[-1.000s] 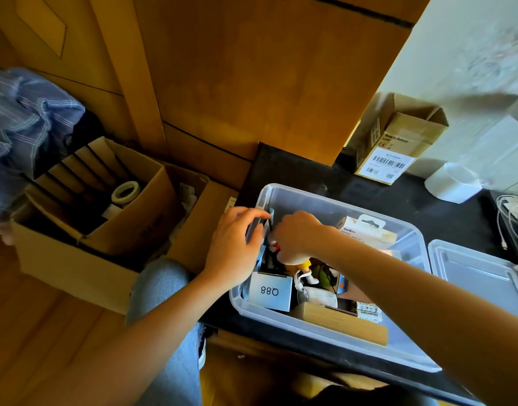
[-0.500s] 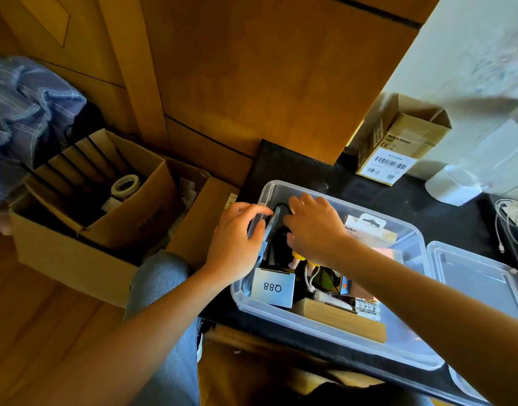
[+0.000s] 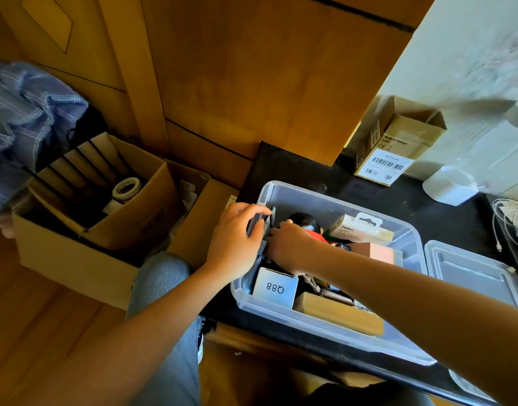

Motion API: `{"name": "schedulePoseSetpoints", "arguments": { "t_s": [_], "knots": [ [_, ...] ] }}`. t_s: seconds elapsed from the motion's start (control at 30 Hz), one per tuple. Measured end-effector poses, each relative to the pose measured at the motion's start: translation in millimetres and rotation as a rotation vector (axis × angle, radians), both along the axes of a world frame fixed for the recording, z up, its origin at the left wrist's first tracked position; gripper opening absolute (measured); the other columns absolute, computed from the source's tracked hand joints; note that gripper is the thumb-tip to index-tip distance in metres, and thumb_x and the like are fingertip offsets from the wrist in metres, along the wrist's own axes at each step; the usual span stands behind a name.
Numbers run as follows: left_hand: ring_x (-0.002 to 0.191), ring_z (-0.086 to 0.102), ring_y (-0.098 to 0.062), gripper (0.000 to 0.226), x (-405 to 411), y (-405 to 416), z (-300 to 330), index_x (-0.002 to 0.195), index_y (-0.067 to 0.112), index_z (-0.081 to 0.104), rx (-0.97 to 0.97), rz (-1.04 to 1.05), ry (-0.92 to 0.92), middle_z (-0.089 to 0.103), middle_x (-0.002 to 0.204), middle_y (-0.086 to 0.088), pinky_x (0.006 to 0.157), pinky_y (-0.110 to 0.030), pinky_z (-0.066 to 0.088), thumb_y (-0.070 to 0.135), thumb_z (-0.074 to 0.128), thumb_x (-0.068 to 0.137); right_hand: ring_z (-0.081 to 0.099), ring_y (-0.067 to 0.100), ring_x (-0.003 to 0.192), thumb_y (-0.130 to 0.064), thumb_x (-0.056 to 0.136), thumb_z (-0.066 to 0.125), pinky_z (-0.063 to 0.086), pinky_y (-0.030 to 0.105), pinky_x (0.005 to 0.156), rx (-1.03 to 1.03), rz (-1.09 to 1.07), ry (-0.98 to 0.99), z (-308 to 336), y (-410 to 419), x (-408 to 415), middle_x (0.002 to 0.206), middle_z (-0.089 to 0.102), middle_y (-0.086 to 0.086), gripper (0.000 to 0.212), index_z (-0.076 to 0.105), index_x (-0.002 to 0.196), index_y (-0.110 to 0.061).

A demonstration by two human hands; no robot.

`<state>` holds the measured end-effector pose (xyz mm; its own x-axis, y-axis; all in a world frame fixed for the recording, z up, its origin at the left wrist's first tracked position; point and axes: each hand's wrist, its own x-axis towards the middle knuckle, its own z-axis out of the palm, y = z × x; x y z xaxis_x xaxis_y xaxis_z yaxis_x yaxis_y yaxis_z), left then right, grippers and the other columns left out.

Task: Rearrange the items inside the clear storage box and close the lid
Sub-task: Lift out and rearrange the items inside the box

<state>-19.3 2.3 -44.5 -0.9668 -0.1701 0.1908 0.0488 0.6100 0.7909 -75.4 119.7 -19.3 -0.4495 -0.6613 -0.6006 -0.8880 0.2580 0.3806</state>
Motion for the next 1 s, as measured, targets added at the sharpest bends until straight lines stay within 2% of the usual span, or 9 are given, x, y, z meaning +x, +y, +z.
{"name": "schedulePoseSetpoints", "arguments": {
  "t_s": [0.1,0.2,0.37,0.47,0.57,0.7,0.87,1.0],
  "knots": [
    [0.11,0.049,-0.009,0.022,1,0,0,0.113,0.029,0.061,-0.003,0.007,0.001,0.054,0.117,0.004,0.082,-0.004,0.031,0.022,0.048,0.096,0.036,0.026,0.13,-0.035,0.094,0.049,0.033,0.037,0.099,-0.006,0.029,0.099,0,-4,-1,0.142,0.043,0.001,0.037,0.053,0.128,-0.024],
    [0.11,0.048,-0.009,0.023,1,-1,0,0.113,0.028,0.061,-0.004,0.002,-0.001,0.053,0.117,0.004,0.083,-0.006,0.032,0.021,0.048,0.096,0.041,0.026,0.122,-0.04,0.093,0.049,0.036,0.037,0.094,-0.073,-0.064,0.164,2,-1,-1,0.136,0.047,0.003,0.04,0.054,0.127,-0.021],
    [0.111,0.047,-0.008,0.024,0,-1,-2,0.115,0.027,0.061,0.005,-0.003,0.002,0.052,0.118,0.005,0.083,-0.005,0.032,0.023,0.047,0.096,0.049,0.028,0.113,-0.022,0.086,0.066,0.046,0.044,0.093,-0.132,-0.241,0.218,5,0,1,0.126,0.052,0.012,0.047,0.051,0.129,-0.01],
    [0.112,0.046,-0.008,0.024,0,-1,-2,0.115,0.028,0.061,-0.007,0.005,-0.004,0.052,0.118,0.006,0.086,-0.011,0.035,0.023,0.046,0.096,0.046,0.028,0.117,-0.019,0.083,0.069,0.044,0.041,0.093,-0.079,-0.104,0.255,0,-3,0,0.129,0.051,0.01,0.046,0.054,0.126,-0.015],
    [0.112,0.047,-0.009,0.024,0,0,-2,0.116,0.027,0.061,-0.002,0.007,-0.001,0.052,0.119,0.004,0.084,-0.006,0.032,0.023,0.046,0.097,0.039,0.028,0.126,-0.025,0.079,0.072,0.033,0.04,0.102,-0.071,-0.012,0.155,-7,-2,-3,0.135,0.048,0.008,0.049,0.055,0.124,-0.016],
    [0.111,0.047,-0.01,0.024,0,0,-1,0.114,0.026,0.062,0.004,-0.004,0.014,0.053,0.117,0.005,0.086,-0.012,0.035,0.02,0.046,0.096,0.045,0.027,0.124,-0.029,0.086,0.064,0.032,0.045,0.103,-0.102,-0.107,0.008,-9,0,-2,0.129,0.056,0.003,0.033,0.061,0.117,-0.018],
    [0.112,0.047,-0.008,0.024,1,0,0,0.113,0.026,0.062,0.02,-0.001,0.012,0.054,0.118,0.003,0.08,0.002,0.03,0.02,0.046,0.097,0.053,0.027,0.112,-0.026,0.093,0.053,0.035,0.044,0.098,-0.118,-0.205,0.003,-18,-7,-2,0.109,0.065,0.002,0.019,0.067,0.101,-0.015],
    [0.112,0.046,-0.007,0.024,2,0,-1,0.114,0.028,0.062,0.021,0.005,0.002,0.052,0.12,0.004,0.077,0.005,0.028,0.023,0.045,0.097,0.055,0.028,0.11,-0.022,0.096,0.048,0.037,0.047,0.097,-0.094,-0.258,0.018,-20,-12,-1,0.106,0.066,0.002,0.021,0.067,0.1,-0.015]
  ]
}}
